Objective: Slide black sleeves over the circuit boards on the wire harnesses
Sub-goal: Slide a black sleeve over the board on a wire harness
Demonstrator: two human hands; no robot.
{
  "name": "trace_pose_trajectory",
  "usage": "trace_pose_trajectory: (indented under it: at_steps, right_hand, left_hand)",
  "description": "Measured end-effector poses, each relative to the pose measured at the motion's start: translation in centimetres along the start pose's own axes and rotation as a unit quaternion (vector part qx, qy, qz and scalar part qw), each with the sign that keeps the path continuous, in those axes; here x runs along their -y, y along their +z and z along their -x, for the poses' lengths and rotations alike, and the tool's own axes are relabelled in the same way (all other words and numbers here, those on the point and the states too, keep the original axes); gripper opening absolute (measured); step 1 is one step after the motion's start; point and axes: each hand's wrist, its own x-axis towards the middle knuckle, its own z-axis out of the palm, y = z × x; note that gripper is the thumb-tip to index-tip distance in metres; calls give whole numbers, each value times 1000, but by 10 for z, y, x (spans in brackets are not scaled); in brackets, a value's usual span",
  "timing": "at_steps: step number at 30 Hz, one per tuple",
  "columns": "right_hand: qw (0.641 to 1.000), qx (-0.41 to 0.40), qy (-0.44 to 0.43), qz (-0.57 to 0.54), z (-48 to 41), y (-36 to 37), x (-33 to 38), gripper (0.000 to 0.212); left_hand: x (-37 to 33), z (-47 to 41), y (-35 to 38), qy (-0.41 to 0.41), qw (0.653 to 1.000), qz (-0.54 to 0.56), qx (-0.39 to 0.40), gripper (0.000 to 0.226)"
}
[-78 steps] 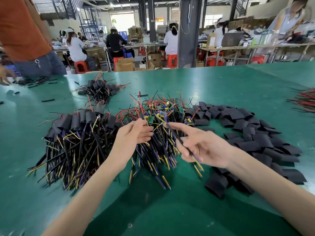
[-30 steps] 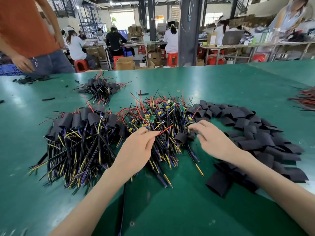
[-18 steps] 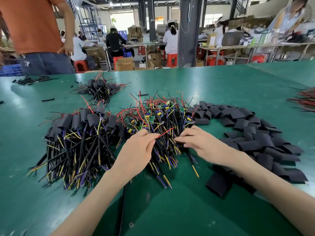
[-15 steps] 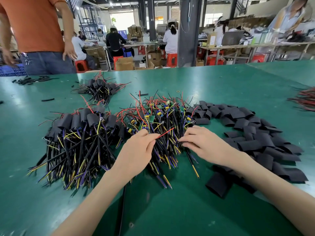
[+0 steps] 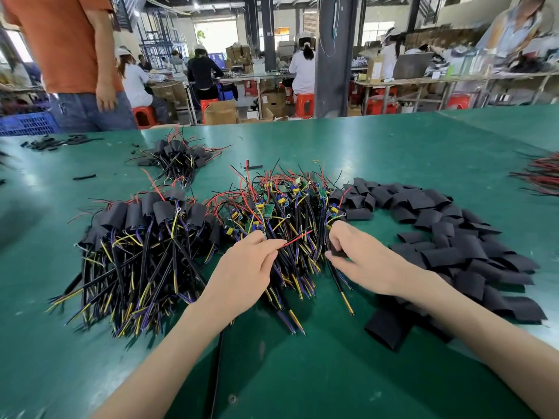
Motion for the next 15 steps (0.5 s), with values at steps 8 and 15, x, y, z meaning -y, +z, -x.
trace_pose_trajectory:
  at_steps: [8, 15]
  right_hand:
    - [998, -30, 17, -47, 0, 4, -7, 27]
    - [999, -22, -10, -35, -1, 2, -6, 17]
  left_hand:
    - [-2, 0, -1, 3, 1000, -1, 6, 31]
    - [-4, 1, -2, 10, 1000, 3, 4, 30]
